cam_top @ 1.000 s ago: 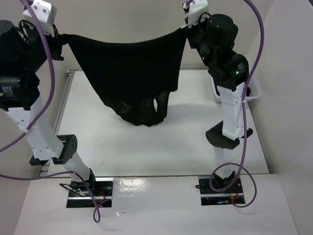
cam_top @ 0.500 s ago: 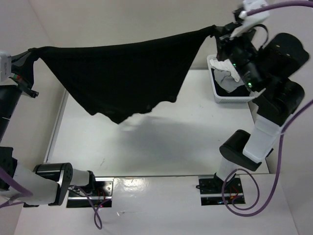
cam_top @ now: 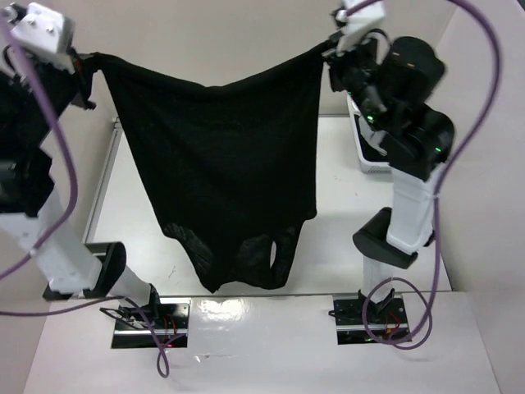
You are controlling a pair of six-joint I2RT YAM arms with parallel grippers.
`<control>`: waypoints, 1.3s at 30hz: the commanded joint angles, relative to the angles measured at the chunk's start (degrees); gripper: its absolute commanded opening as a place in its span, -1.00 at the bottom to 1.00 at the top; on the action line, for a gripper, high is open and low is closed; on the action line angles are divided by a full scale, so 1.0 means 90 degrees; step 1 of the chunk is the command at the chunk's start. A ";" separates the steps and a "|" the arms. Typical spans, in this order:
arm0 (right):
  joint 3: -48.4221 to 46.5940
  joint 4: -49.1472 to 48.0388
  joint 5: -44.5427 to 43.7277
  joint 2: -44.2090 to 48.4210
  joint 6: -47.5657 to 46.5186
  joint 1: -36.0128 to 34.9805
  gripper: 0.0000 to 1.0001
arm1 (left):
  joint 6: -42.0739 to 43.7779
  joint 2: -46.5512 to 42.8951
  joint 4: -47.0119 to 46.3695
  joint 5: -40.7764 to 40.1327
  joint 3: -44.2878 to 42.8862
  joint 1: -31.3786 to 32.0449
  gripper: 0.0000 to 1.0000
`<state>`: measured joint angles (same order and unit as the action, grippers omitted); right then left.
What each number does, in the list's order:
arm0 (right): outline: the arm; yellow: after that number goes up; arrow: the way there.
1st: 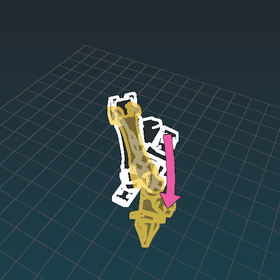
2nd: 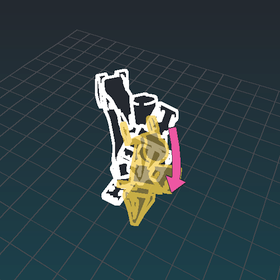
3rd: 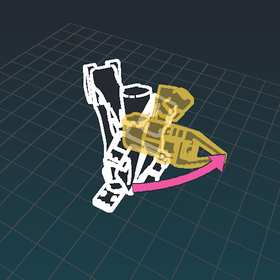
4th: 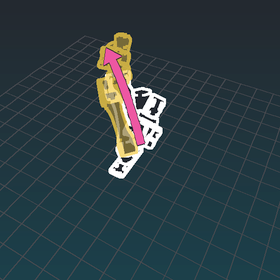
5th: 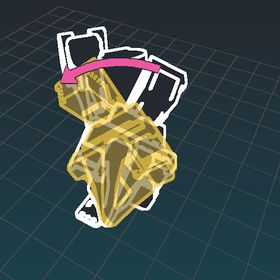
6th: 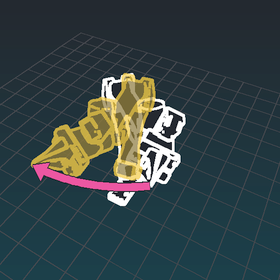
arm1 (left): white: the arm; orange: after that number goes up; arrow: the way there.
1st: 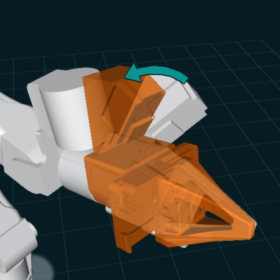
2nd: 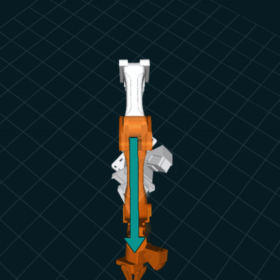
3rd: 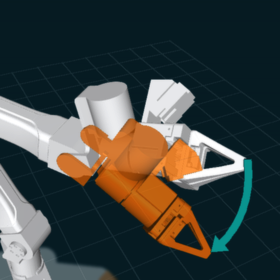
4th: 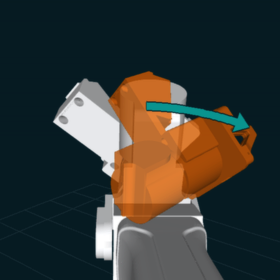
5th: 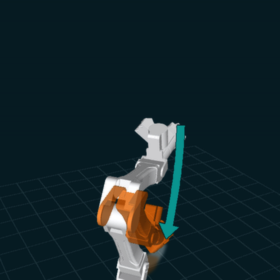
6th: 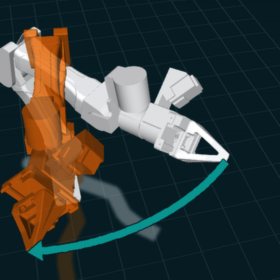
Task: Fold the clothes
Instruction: Flatten the tank top out
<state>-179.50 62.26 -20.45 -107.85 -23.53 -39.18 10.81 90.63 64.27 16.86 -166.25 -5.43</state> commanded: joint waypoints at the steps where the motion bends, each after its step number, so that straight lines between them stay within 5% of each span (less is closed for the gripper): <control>1: -0.0007 -0.0686 -0.0082 -0.0291 -0.0237 0.0192 -1.00 | 0.0069 0.0417 -0.0344 0.0158 -0.0315 -0.0002 -1.00; 7: -0.0007 -0.1272 0.0368 -0.0847 -0.0237 0.0935 -1.00 | -0.0136 0.1560 -0.0286 0.0285 -0.1496 -0.0002 -1.00; 17: -0.0007 -0.1606 0.0319 -0.1044 -0.0433 0.1062 -1.00 | -0.0137 0.1688 -0.0432 0.0070 -0.1498 -0.0002 -1.00; 27: -0.0007 -0.0523 0.0622 -0.0419 -0.0228 0.0780 -1.00 | -0.0078 0.0948 -0.0042 0.0186 -0.1314 -0.0002 -1.00; 39: -0.0007 -0.0570 0.0426 0.0469 -0.0110 0.0359 -1.00 | -0.0078 -0.0226 -0.0168 0.0128 -0.0503 -0.0002 -1.00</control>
<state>-178.84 58.74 -15.62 -105.84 -25.17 -35.51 10.28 88.86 65.25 17.91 -172.09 -5.43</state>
